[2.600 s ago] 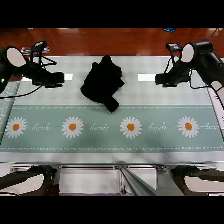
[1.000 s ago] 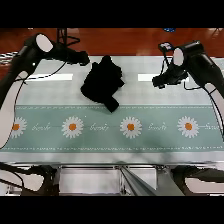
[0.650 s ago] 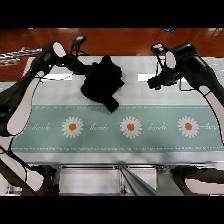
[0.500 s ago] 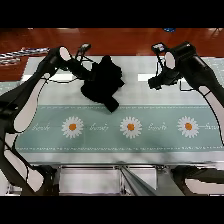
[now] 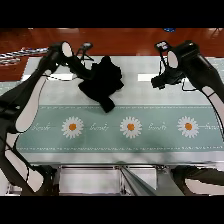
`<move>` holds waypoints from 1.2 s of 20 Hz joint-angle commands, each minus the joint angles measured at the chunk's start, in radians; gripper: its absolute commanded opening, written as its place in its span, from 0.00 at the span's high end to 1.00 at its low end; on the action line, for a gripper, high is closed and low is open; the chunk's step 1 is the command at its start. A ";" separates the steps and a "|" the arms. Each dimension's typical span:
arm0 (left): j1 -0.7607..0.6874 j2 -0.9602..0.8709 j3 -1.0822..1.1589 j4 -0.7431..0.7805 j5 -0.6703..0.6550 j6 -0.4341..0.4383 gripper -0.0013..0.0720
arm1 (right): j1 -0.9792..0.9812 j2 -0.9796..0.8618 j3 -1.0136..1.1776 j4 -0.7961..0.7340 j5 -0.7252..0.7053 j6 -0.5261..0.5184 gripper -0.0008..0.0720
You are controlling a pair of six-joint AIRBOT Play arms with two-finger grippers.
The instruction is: Fold the shirts.
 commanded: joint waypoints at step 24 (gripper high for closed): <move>-0.093 0.856 0.160 -0.315 0.336 -0.049 0.95 | 0.001 0.649 -0.002 0.126 0.036 0.022 0.42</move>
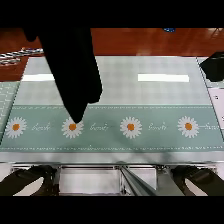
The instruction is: Fold the shirts.
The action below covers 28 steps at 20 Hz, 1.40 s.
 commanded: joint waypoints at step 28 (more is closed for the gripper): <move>0.525 0.423 -1.258 0.269 -0.397 -0.185 0.29 | -0.453 0.047 -0.589 0.015 -0.146 0.035 0.42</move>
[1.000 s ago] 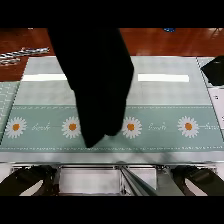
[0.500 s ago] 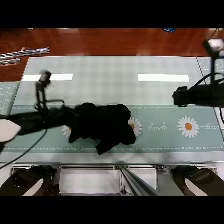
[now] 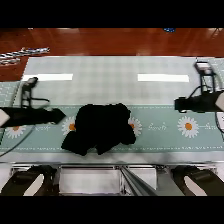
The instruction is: Fold the shirts.
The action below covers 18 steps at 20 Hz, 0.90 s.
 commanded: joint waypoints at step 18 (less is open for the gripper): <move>-0.013 -0.362 -0.375 -0.835 0.156 0.479 0.95 | 0.067 0.063 -0.509 0.655 -0.205 -0.108 0.42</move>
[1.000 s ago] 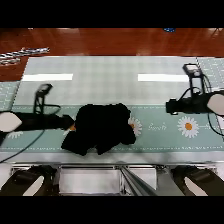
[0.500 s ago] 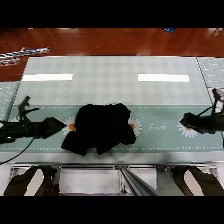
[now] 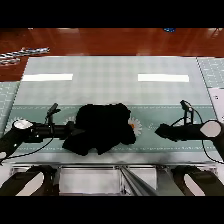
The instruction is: Fold the shirts.
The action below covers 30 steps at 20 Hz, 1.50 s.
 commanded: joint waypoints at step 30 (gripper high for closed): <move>0.058 -0.028 0.320 -0.073 -0.026 0.050 0.95 | 0.385 -0.489 0.376 0.415 -0.123 -0.303 0.97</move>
